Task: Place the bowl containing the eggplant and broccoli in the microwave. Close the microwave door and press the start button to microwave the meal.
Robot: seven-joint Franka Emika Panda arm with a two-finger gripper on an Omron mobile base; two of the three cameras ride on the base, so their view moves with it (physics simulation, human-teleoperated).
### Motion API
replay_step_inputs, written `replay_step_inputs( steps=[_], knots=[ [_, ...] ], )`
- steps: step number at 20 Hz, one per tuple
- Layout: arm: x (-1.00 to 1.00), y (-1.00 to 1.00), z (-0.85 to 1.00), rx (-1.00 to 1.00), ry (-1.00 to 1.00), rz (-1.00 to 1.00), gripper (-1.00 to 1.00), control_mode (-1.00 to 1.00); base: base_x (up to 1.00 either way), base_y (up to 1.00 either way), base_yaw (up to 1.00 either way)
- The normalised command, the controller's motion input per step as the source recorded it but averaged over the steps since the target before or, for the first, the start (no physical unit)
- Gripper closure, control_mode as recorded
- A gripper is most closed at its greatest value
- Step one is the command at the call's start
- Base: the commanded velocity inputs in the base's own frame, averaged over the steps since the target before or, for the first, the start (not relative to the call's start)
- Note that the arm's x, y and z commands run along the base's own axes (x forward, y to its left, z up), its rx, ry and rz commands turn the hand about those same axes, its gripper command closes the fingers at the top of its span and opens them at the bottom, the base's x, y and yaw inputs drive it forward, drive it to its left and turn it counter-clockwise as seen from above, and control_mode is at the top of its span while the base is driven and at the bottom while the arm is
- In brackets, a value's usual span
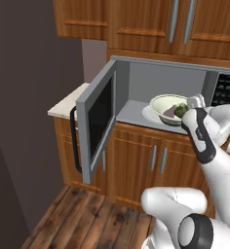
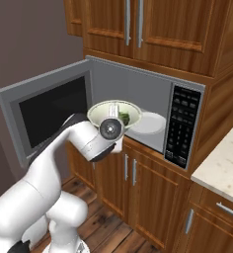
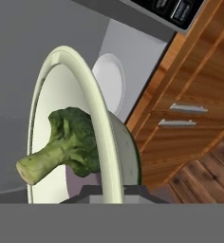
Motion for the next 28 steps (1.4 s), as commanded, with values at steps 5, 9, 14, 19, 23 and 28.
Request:
replay_step_inputs(
  steps=[5, 9, 14, 19, 23, 28],
  knots=[
    [0.41, -0.11, 0.0, 0.0, 0.0, -0.1, 1.0, -1.0, 0.0, 0.0, 0.0],
    [0.34, -0.17, -0.02, 0.0, 0.0, -0.11, 1.0, -1.0, 0.0, 0.0, 0.0],
    [0.27, -0.13, -0.16, 0.0, 0.0, -0.09, 1.0, -1.0, 0.0, 0.0, 0.0],
    [0.23, -0.01, -0.28, 0.0, 0.0, -0.06, 1.0, -1.0, 0.0, 0.0, 0.0],
    [0.22, -0.05, -0.18, 0.0, 0.0, -0.04, 1.0, -1.0, 0.0, 0.0, 0.0],
    [0.21, -0.17, -0.12, 0.0, 0.0, -0.01, 1.0, -1.0, 0.0, 0.0, 0.0]
  ],
)
